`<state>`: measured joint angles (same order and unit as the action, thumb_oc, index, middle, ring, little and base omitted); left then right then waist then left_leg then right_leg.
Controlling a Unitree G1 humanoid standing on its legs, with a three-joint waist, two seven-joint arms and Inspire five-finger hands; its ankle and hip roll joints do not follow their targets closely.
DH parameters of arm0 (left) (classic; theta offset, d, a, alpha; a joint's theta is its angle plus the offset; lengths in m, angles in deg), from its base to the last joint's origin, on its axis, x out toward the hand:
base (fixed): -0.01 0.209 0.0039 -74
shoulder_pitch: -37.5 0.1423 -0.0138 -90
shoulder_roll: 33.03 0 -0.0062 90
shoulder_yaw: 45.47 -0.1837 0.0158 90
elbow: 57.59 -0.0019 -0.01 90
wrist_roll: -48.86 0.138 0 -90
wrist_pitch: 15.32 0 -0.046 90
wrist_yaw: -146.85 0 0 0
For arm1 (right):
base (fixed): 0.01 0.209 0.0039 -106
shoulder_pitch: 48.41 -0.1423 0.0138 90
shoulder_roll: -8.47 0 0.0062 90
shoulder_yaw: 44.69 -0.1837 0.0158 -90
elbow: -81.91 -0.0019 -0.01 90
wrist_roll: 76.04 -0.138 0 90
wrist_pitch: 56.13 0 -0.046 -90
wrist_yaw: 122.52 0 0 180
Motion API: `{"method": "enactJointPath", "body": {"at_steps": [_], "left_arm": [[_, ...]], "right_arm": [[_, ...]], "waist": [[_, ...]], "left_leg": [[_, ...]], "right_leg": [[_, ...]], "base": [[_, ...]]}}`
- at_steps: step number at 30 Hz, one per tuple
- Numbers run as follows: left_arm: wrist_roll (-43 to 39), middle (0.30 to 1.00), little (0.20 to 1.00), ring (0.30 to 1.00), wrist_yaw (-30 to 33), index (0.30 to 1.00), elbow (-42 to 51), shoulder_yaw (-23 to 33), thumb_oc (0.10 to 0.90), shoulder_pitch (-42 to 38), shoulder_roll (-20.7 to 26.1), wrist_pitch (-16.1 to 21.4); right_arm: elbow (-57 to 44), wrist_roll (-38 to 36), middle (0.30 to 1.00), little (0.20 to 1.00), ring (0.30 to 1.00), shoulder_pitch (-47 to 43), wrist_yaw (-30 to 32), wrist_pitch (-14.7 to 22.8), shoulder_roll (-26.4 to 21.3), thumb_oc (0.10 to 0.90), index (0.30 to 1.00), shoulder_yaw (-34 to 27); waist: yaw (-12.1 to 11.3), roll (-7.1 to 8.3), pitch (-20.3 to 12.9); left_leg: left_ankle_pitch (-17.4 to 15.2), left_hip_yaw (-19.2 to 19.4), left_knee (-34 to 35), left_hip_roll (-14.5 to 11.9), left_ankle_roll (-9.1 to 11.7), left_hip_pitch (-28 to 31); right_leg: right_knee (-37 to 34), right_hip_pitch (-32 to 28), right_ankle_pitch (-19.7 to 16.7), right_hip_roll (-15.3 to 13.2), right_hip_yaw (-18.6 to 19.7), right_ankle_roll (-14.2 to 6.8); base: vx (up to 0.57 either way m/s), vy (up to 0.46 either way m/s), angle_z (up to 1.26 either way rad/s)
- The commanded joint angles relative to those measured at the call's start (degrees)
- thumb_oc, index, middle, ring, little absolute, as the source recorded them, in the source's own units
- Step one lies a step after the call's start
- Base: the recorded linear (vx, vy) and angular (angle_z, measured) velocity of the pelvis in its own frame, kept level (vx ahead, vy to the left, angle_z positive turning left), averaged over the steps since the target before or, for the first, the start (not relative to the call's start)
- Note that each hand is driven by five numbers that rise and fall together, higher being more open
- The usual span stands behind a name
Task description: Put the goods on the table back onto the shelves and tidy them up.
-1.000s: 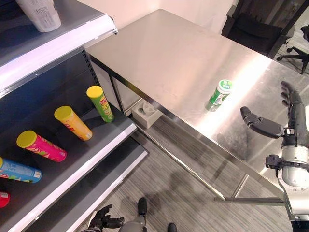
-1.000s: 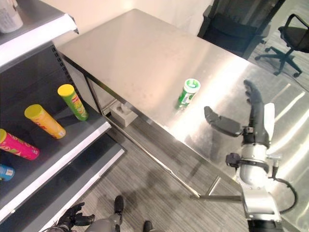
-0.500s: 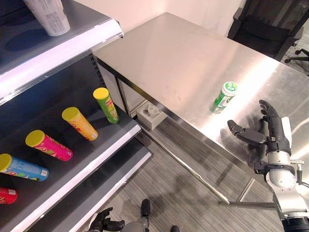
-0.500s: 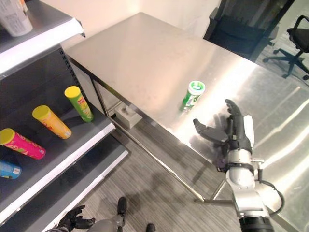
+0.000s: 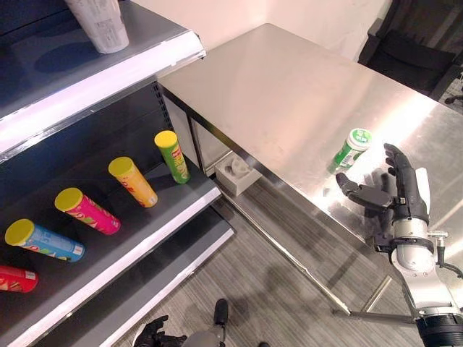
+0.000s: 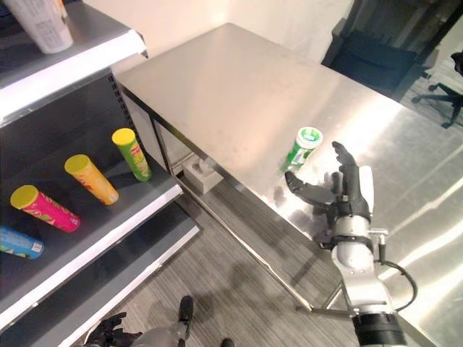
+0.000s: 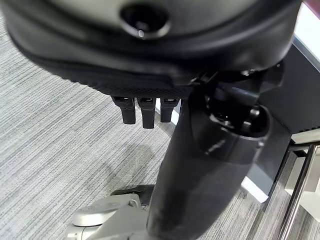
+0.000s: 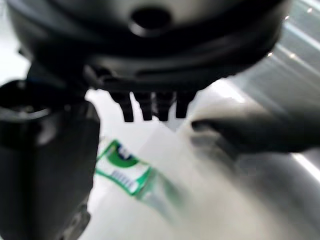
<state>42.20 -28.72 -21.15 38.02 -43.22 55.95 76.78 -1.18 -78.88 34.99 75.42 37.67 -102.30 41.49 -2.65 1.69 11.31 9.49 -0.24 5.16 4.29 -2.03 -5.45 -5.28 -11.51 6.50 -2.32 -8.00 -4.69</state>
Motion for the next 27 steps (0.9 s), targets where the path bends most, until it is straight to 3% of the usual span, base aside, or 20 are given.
{"method": "enactJointPath", "body": {"at_steps": [1,7,8,9,26,27], "left_arm": [[0.68,0.900,0.900,0.900,0.67,0.900,-1.69,-1.57,0.800,-0.38,0.58,0.59],[0.19,0.900,0.900,0.900,0.83,0.900,-1.90,-1.14,0.800,-0.03,0.86,0.42],[0.19,0.900,0.900,0.900,0.78,0.900,-1.89,-1.11,0.800,-0.04,0.93,0.46],[0.14,0.900,0.900,0.900,0.79,0.900,-1.94,-1.15,0.800,-0.05,0.92,0.44],[-0.37,0.900,0.900,0.900,0.82,0.900,-1.24,-1.76,0.800,0.69,1.87,0.26],[-0.50,0.900,0.900,0.900,0.89,0.900,-1.36,-1.67,0.800,0.53,1.82,0.25]], "right_arm": [[0.46,-1.12,0.900,0.900,0.900,-6.17,3.22,3.40,-2.52,0.800,0.900,-2.59],[1.66,-1.26,0.900,0.900,0.900,-7.07,3.15,2.83,-2.87,0.800,0.900,-1.59],[1.83,-1.21,0.839,0.839,0.839,-7.19,3.14,2.82,-2.91,0.759,0.839,-1.48],[2.11,-1.16,0.302,0.302,0.302,-7.41,3.18,2.78,-2.94,0.402,0.302,-1.31],[7.33,-1.99,0.300,0.300,0.300,-13.54,3.71,2.04,-4.58,0.400,0.300,2.75],[7.21,-1.66,0.481,0.481,0.481,-13.40,3.76,2.02,-4.59,0.521,0.481,2.75]], "waist": [[-1.60,-0.84,-3.96],[-2.19,-0.54,-4.03],[-2.21,-0.48,-4.03],[-2.29,-0.44,-4.02],[-3.55,-0.10,-3.71],[-3.56,-0.07,-3.71]], "left_leg": [[-7.12,1.24,-0.16,-2.46,3.75,4.47],[-7.49,0.98,-0.16,-2.32,3.56,4.85],[-7.55,0.96,-0.16,-2.32,3.54,4.90],[-7.55,0.91,-0.16,-2.33,3.51,4.90],[-7.61,0.10,-0.16,-2.34,3.49,4.89],[-7.65,-0.02,-0.16,-2.33,3.50,4.92]], "right_leg": [[0.77,5.28,-3.49,-0.15,-1.65,-1.86],[0.90,5.08,-3.29,-0.28,-1.87,-1.88],[0.89,5.03,-3.26,-0.30,-1.89,-1.88],[0.94,5.04,-3.22,-0.31,-1.90,-1.91],[0.63,5.04,-3.30,-0.13,-2.15,-1.82],[0.63,4.96,-3.23,-0.11,-2.18,-1.78]], "base": [[0.04,0.003,0.07],[0.03,-0.002,0.03],[0.00,0.000,0.00],[0.00,0.000,0.00],[0.00,-0.001,0.00],[0.00,0.000,0.00]]}}
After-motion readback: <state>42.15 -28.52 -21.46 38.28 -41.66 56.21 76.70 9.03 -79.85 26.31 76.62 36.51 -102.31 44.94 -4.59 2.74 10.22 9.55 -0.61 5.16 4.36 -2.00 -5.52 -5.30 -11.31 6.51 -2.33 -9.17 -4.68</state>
